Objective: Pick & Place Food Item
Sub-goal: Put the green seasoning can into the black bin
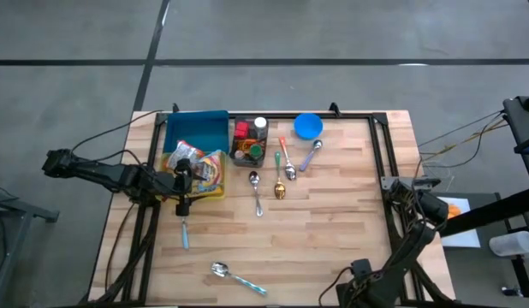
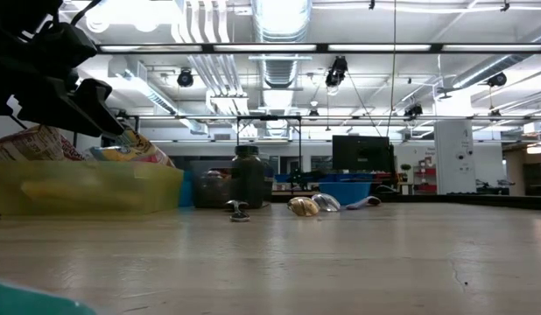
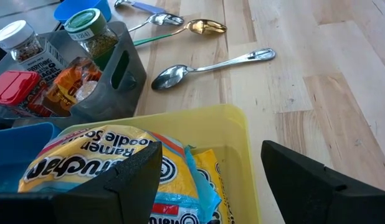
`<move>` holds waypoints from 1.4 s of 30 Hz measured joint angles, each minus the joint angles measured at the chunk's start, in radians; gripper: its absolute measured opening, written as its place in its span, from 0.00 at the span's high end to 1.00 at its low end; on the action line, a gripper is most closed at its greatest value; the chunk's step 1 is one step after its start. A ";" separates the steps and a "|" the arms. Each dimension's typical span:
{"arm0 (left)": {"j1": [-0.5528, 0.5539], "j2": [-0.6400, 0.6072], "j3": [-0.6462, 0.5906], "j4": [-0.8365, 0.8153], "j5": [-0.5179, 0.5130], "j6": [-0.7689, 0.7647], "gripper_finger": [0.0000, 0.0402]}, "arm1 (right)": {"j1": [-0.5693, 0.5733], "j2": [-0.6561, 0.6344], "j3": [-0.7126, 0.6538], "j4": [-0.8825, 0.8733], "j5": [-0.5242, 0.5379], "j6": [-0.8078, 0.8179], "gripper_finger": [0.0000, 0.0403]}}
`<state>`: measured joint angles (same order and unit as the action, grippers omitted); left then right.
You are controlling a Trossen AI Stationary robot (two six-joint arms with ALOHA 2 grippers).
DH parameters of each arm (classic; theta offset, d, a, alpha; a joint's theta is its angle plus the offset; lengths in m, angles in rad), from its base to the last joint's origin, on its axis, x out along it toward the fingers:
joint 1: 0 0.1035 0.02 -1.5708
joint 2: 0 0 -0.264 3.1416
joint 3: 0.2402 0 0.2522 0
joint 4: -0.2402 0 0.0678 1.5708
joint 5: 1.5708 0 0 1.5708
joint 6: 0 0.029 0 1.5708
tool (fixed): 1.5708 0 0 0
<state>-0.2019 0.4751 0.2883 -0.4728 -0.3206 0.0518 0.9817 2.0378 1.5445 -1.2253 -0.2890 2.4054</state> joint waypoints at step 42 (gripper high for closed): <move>0.000 0.000 0.000 0.000 0.000 0.001 0.32 | -0.004 0.069 -0.050 0.061 0.124 0.003 0.12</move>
<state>-0.2019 0.4755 0.2886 -0.4728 -0.3206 0.0525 0.9775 2.1067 1.4948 -1.1640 -0.1651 2.4081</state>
